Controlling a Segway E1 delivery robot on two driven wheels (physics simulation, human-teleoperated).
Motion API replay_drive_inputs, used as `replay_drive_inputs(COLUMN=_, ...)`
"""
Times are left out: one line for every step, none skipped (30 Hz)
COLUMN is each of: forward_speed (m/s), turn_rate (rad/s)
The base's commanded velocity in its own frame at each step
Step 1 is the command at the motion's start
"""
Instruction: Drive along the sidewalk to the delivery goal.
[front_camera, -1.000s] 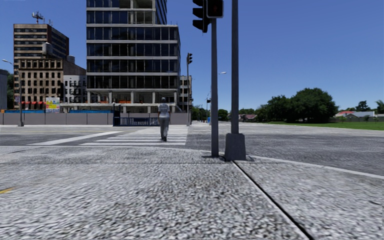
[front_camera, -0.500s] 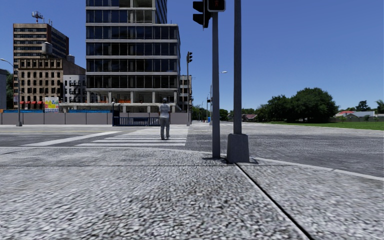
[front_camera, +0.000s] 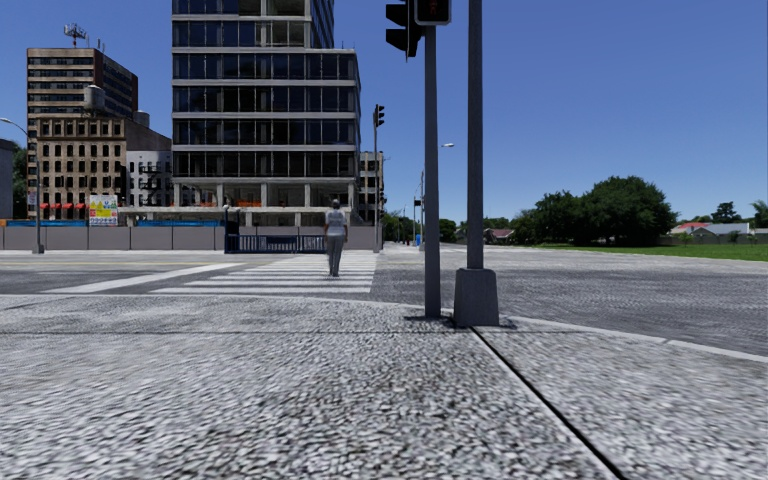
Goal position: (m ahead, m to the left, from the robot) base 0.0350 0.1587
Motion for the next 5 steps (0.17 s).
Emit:
replay_drive_inputs(forward_speed=0.0, turn_rate=0.0)
replay_drive_inputs(forward_speed=0.0, turn_rate=0.0)
replay_drive_inputs(forward_speed=0.0, turn_rate=0.0)
replay_drive_inputs(forward_speed=0.0, turn_rate=0.0)
replay_drive_inputs(forward_speed=0.0, turn_rate=0.0)
